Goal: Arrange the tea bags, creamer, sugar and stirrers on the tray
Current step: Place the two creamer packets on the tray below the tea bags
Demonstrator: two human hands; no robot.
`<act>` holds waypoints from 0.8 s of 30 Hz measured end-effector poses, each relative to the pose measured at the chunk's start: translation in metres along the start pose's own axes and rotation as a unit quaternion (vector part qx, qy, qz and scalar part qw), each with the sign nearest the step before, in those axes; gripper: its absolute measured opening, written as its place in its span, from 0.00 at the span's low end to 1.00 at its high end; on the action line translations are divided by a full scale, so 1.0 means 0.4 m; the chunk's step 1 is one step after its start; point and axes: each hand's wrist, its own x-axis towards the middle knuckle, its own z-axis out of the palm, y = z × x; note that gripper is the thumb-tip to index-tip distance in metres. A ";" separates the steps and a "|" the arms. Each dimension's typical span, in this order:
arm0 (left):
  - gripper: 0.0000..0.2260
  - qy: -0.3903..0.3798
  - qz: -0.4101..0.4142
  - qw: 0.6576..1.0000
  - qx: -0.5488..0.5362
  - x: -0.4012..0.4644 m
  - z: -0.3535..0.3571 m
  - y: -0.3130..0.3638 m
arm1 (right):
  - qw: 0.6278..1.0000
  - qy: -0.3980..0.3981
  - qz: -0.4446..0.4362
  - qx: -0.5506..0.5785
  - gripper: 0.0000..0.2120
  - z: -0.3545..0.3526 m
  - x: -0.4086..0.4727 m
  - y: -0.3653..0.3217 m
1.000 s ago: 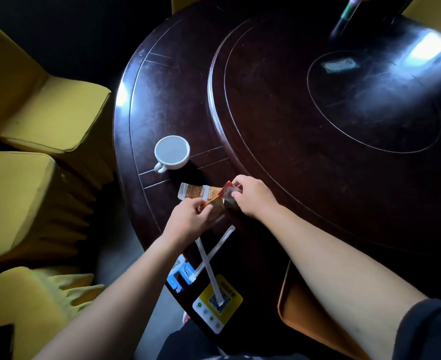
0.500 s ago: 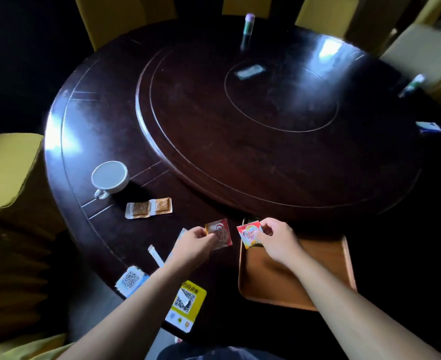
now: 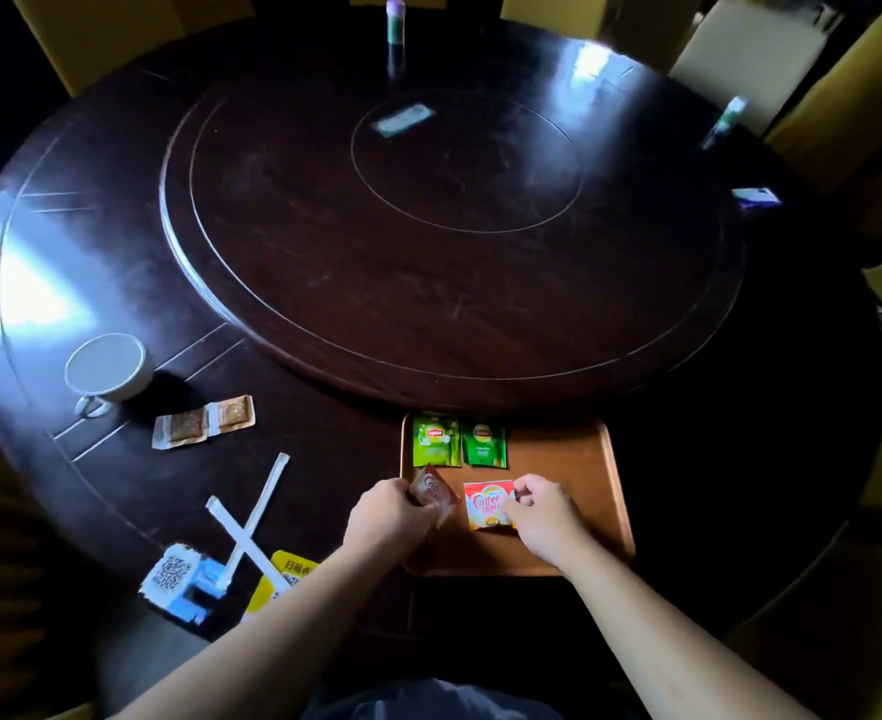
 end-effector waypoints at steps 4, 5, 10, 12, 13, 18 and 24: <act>0.21 0.083 0.039 0.987 0.129 -0.018 -0.013 -0.008 | 0.995 0.023 -0.005 -0.094 0.12 -0.026 -0.016 0.004; 0.21 0.105 0.061 0.981 0.154 -0.018 -0.018 -0.013 | 0.993 0.026 -0.014 -0.117 0.13 -0.030 -0.021 0.006; 0.14 0.106 0.365 0.889 0.256 0.026 -0.010 -0.062 | 0.973 -0.004 -0.165 -0.164 0.13 -0.025 -0.029 0.027; 0.17 0.091 0.447 0.835 0.308 0.051 0.007 -0.072 | 0.962 -0.016 -0.208 -0.175 0.14 -0.015 -0.028 0.032; 0.19 0.083 0.462 0.823 0.318 0.059 0.015 -0.073 | 0.957 -0.018 -0.224 -0.186 0.15 -0.010 -0.026 0.032; 0.19 0.052 0.454 0.825 0.332 0.072 0.044 -0.070 | 0.936 -0.024 -0.259 -0.237 0.15 0.004 -0.022 0.022; 0.12 0.090 0.440 0.836 0.314 0.056 0.057 -0.054 | 0.934 -0.002 -0.269 -0.236 0.14 0.015 -0.010 0.019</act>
